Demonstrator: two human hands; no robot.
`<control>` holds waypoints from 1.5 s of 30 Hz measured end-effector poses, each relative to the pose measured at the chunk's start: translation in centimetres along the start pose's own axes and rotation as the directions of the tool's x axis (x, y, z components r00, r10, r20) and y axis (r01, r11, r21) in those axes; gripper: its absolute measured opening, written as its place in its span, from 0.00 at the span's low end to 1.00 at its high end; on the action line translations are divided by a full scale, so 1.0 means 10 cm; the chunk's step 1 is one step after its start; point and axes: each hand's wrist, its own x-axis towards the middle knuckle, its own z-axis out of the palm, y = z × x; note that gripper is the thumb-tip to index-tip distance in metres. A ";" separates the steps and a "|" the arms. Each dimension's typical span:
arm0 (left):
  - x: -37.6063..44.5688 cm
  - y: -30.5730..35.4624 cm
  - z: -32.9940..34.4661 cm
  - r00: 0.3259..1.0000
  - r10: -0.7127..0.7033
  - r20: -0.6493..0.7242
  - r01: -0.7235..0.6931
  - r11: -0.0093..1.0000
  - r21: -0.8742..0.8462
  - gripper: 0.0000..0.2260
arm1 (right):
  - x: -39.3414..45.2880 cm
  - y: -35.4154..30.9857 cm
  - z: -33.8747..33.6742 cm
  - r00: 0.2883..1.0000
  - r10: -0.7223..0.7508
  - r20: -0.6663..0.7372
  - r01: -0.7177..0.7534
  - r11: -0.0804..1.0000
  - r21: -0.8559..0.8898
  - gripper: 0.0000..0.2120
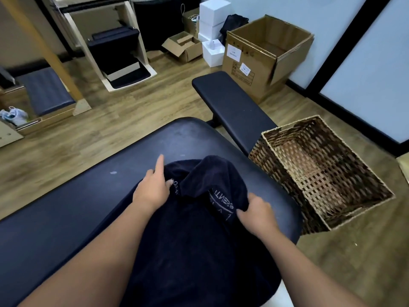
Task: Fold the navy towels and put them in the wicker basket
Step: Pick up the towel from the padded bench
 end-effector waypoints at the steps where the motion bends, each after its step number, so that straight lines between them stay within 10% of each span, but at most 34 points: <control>1: 0.06 0.01 -0.01 0.997 -0.032 0.072 0.029 0.998 0.047 0.25 | -0.04 0.02 -0.01 1.000 -0.004 -0.014 0.003 0.999 -0.037 0.12; 5: 0.19 0.12 -0.21 0.985 -0.110 -0.130 0.113 0.993 0.016 0.11 | -0.15 0.32 -0.39 0.863 0.203 -0.463 -0.149 0.977 0.150 0.13; 9: 0.14 0.35 -0.36 0.898 -0.189 -0.398 0.030 0.927 -0.374 0.18 | -0.20 0.36 -0.57 0.816 0.235 -0.528 -0.143 0.967 0.208 0.21; 14: 0.01 0.22 -0.18 0.989 -0.145 0.032 0.132 0.957 0.258 0.19 | -0.16 0.41 -0.32 0.930 0.219 -0.295 -0.218 0.975 0.036 0.27; 18: 0.00 0.14 -0.11 0.993 -0.070 -0.092 0.099 0.928 0.359 0.27 | -0.16 0.56 -0.13 0.944 0.242 -0.226 -0.220 0.968 0.119 0.23; 26: 0.31 0.31 -0.24 0.978 -0.135 0.156 0.116 0.985 0.125 0.11 | -0.03 0.54 -0.17 0.917 0.370 -0.150 -0.277 0.860 0.428 0.07; 32: 0.76 0.39 -0.55 0.935 -0.182 -0.305 -0.046 0.790 -0.611 0.08 | -0.08 0.67 -0.33 0.844 0.406 -0.351 -0.361 0.913 0.189 0.12; 37: 0.76 0.48 -0.61 0.982 0.154 -0.113 -0.182 0.934 -0.309 0.35 | -0.13 0.69 -0.32 0.867 0.310 -0.390 -0.288 0.951 0.115 0.19; 40: 0.56 0.41 -0.35 0.998 0.053 -0.034 -0.043 0.966 0.254 0.16 | -0.12 0.64 -0.28 0.861 0.219 -0.459 -0.159 0.973 0.166 0.31; 45: 0.15 0.18 0.18 0.970 -0.187 0.158 0.126 0.935 0.332 0.37 | -0.03 0.63 -0.31 0.875 0.334 -0.350 -0.174 0.892 0.417 0.15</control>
